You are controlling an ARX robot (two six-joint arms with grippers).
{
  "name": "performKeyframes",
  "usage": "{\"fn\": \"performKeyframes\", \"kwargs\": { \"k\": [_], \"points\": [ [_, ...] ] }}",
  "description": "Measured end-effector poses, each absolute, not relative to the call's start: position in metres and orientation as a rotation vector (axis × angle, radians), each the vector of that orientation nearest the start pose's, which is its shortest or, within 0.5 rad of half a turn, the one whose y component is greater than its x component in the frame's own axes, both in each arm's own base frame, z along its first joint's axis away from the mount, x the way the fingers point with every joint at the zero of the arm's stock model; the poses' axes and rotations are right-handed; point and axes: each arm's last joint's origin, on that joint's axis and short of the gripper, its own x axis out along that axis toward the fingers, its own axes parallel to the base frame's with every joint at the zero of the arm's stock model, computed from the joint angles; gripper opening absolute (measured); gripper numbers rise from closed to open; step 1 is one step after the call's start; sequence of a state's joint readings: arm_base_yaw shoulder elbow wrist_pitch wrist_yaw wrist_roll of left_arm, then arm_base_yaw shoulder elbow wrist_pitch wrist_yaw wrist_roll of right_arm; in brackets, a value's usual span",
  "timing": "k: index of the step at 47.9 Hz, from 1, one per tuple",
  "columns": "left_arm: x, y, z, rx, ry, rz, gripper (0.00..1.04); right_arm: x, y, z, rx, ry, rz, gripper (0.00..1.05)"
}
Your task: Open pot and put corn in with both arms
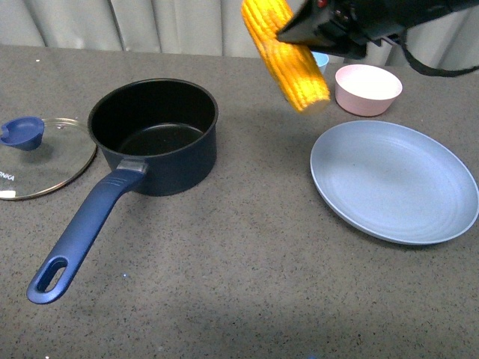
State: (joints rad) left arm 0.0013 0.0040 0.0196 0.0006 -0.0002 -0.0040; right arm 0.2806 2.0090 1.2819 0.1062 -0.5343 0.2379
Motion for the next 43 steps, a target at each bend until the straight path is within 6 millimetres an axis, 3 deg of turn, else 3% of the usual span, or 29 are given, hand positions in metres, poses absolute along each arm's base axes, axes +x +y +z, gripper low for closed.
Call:
{"fn": "performKeyframes", "kwargs": {
  "k": [8,23,31,43],
  "points": [
    [0.097,0.000,0.170,-0.004,-0.016,0.002,0.98,0.439,0.180,0.166,0.467,0.772,0.763,0.09],
    [0.097,0.000,0.170,-0.004,-0.016,0.002,0.98,0.451,0.235,0.151,0.488,0.875,0.806,0.08],
    [0.097,0.000,0.170,-0.004,-0.016,0.002,0.98,0.451,0.257,0.136,0.464,0.937,0.797,0.08],
    [0.097,0.000,0.170,-0.004,-0.016,0.001,0.98,0.457,0.267,0.121,0.447,0.990,0.764,0.08]
  ]
}}
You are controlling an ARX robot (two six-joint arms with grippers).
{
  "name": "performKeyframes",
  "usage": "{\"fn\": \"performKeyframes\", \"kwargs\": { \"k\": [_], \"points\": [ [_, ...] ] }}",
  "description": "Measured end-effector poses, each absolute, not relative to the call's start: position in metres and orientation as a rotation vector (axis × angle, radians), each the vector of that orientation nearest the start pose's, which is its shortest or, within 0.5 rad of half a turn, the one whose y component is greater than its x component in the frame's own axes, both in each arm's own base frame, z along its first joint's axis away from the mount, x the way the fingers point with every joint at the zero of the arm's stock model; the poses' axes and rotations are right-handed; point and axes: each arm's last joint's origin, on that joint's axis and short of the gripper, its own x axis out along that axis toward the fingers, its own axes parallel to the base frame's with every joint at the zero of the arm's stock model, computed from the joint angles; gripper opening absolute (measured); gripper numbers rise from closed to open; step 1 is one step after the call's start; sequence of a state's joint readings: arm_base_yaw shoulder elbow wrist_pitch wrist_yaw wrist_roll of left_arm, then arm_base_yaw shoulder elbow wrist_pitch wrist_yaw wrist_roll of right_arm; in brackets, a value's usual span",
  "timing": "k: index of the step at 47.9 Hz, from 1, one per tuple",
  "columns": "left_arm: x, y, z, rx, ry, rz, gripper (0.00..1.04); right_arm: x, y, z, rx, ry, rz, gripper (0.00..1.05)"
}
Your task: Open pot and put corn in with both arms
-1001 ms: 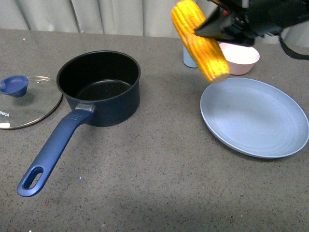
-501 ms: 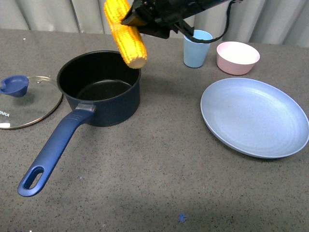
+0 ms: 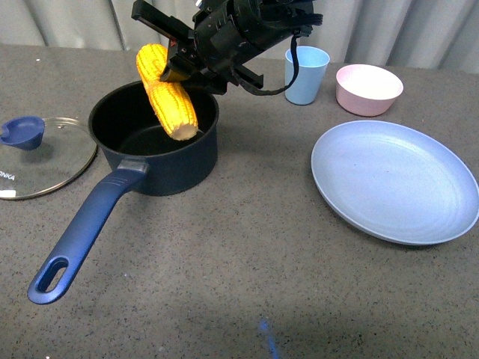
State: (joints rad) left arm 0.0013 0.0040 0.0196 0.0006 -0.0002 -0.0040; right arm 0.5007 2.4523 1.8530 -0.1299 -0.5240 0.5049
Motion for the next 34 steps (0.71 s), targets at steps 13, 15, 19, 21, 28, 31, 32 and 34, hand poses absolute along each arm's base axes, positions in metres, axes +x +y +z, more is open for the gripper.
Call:
{"fn": "performKeyframes", "kwargs": {
  "k": [13,15,19,21,28,31,32,34],
  "points": [
    [0.097,0.000,0.170,-0.004,-0.016,0.001,0.98,0.457,0.268,0.122,0.420,0.996,0.745,0.64],
    [0.097,0.000,0.170,-0.004,-0.016,0.001,0.98,0.457,0.268,0.123,0.420,0.991,0.747,0.73],
    [0.097,0.000,0.170,-0.004,-0.016,0.001,0.98,0.455,0.266,0.121,0.418,0.995,0.738,0.89],
    [0.097,0.000,0.170,-0.004,-0.016,0.002,0.98,0.453,0.264,0.119,0.416,0.998,0.731,0.96],
    [0.097,0.000,0.170,-0.004,-0.016,0.002,0.98,0.440,0.242,0.135,0.407,0.909,0.677,0.95],
    [0.097,0.000,0.170,-0.004,-0.016,0.001,0.98,0.433,0.229,0.150,0.389,0.842,0.633,0.95],
    [0.097,0.000,0.170,-0.004,-0.016,0.002,0.98,0.429,0.222,0.158,0.385,0.815,0.612,0.95],
    [0.097,0.000,0.170,-0.004,-0.016,0.001,0.98,0.420,0.209,0.170,0.380,0.787,0.569,0.95]
  ]
}}
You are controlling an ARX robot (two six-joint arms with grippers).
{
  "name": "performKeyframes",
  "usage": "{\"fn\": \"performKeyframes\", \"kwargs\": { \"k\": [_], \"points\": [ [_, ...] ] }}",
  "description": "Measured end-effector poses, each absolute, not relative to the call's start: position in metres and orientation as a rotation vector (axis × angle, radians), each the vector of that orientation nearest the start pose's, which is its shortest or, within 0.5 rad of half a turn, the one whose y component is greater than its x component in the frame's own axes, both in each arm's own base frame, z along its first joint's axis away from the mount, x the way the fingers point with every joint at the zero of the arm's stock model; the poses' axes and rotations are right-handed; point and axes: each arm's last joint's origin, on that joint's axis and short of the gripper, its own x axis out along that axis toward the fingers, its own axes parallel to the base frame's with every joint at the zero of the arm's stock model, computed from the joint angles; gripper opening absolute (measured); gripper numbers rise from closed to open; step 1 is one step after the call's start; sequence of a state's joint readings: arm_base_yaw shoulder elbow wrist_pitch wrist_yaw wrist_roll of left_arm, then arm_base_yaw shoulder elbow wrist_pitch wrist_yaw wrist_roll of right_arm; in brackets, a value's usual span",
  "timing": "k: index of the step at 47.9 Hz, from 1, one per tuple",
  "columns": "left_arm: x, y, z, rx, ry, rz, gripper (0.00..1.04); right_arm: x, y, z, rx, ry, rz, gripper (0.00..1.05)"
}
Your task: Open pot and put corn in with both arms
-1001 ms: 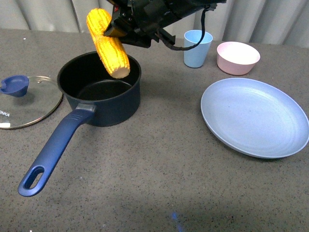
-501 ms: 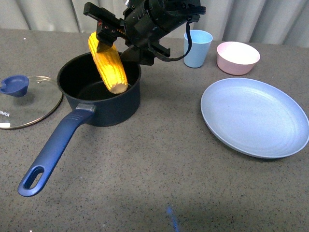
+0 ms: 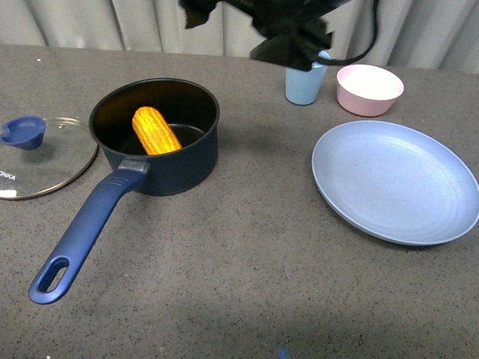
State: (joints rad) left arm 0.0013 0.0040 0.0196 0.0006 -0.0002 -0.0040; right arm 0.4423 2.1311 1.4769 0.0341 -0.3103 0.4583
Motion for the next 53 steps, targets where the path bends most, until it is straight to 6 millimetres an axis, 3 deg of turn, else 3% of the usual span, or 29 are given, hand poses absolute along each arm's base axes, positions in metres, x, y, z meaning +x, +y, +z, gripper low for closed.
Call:
{"fn": "performKeyframes", "kwargs": {
  "k": [5,13,18,39,53],
  "points": [
    [0.097,0.000,0.170,-0.004,-0.016,0.001,0.98,0.390,0.175,0.189,0.356,0.691,0.432,0.95],
    [0.097,0.000,0.170,-0.004,-0.016,0.001,0.98,0.330,0.128,0.185,0.274,0.603,0.214,0.95],
    [0.097,0.000,0.170,-0.004,-0.016,0.002,0.98,0.303,0.111,0.186,0.264,0.573,0.149,0.95],
    [0.097,0.000,0.170,-0.004,-0.016,0.002,0.98,0.187,0.062,0.188,0.072,0.472,-0.133,0.95],
    [0.097,0.000,0.170,-0.004,-0.016,0.002,0.98,0.144,0.042,0.190,0.023,0.278,-0.306,0.95]
  ]
}}
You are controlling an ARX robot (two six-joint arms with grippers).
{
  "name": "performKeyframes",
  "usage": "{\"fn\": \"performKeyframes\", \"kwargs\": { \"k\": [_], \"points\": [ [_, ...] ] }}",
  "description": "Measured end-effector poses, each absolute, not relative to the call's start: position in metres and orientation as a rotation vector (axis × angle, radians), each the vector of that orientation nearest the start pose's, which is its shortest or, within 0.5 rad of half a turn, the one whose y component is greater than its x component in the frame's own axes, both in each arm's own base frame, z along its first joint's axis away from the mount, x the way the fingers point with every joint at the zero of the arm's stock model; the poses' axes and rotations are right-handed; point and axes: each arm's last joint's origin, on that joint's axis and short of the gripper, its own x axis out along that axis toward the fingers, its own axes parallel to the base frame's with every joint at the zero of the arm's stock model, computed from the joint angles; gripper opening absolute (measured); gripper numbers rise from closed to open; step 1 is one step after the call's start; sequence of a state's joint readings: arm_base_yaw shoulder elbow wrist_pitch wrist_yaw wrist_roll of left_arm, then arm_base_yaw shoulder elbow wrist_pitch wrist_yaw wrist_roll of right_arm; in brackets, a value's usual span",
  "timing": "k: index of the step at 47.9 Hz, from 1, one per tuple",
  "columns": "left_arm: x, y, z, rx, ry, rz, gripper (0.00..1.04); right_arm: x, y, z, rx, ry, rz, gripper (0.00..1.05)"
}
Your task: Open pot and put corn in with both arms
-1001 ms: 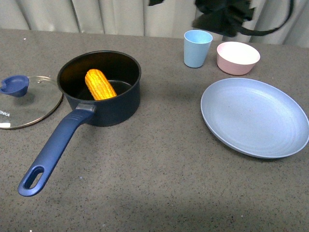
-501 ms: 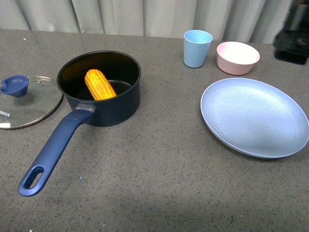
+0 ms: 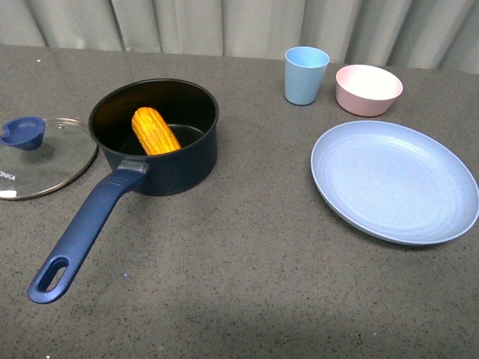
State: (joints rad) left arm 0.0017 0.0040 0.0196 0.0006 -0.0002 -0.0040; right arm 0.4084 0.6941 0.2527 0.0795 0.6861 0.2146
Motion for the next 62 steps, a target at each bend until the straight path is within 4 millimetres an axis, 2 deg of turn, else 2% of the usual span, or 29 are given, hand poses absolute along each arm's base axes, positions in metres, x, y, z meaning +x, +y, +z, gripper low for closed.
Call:
{"fn": "performKeyframes", "kwargs": {
  "k": [10,16,20,26,39,48,62],
  "points": [
    [0.097,0.000,0.170,-0.004,-0.016,0.001,0.98,0.141,0.040,0.189,0.007,0.262,-0.300,0.95],
    [0.097,0.000,0.170,-0.004,-0.016,0.002,0.98,0.138,0.034,0.181,0.047,0.081,-0.057,0.77],
    [0.097,0.000,0.170,-0.004,-0.016,0.002,0.98,0.134,0.029,0.182,0.034,0.019,0.004,0.64],
    [0.097,0.000,0.170,-0.004,-0.016,0.001,0.98,0.129,0.021,0.180,0.013,0.004,0.007,0.39],
    [0.097,0.000,0.170,-0.004,-0.016,0.002,0.98,0.122,0.012,0.172,0.004,-0.001,0.007,0.00],
    [0.097,0.000,0.170,-0.004,-0.016,0.001,0.98,0.118,0.001,0.168,0.003,-0.005,0.002,0.01],
    [0.097,0.000,0.170,-0.004,-0.016,0.001,0.98,0.112,0.000,0.168,0.003,-0.008,0.001,0.01]
  ]
}}
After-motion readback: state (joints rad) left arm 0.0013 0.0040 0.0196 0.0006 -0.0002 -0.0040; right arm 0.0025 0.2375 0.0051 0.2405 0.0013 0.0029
